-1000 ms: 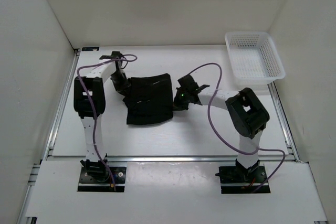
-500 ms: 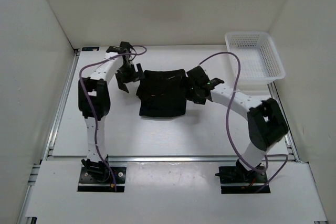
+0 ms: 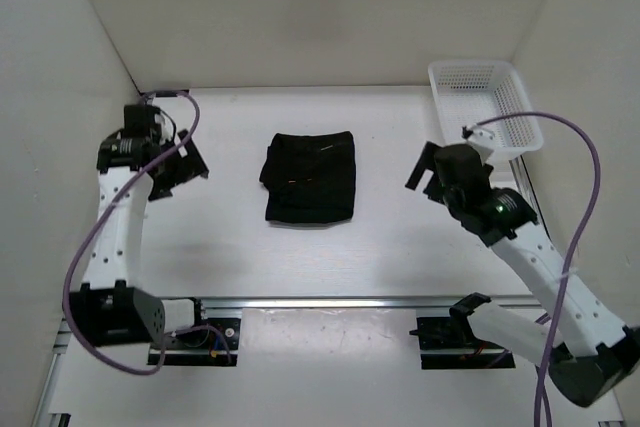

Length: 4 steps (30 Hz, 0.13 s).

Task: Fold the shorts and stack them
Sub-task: Fold the shorts

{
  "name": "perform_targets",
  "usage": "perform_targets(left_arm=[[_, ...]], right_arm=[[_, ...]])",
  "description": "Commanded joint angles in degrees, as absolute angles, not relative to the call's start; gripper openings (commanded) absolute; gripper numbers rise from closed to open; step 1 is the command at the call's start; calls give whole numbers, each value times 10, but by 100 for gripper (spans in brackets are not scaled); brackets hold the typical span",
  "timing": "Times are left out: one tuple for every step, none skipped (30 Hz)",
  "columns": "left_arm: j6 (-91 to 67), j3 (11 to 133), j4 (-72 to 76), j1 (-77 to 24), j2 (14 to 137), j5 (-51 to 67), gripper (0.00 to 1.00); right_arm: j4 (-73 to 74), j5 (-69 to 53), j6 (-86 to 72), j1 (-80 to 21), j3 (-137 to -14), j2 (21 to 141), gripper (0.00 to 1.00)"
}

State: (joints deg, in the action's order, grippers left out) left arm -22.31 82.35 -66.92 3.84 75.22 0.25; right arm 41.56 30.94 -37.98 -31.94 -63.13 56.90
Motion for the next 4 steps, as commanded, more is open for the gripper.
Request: perform_targets(left_arm=[[-217,731,-667,44,662,-10,100],[-217,697,-667,44,640,-10,100],[-231,685,-667,44,619,-10,100],[-231,685,-659,44,599,-4,100]], right_arm=[[511,358,-429,-320,-569,506,100],[518,358,-429,-320,-556,490,100],[519,358,-429,-320,-544,476,100],[519,364,-429,-320,-528,454,100]])
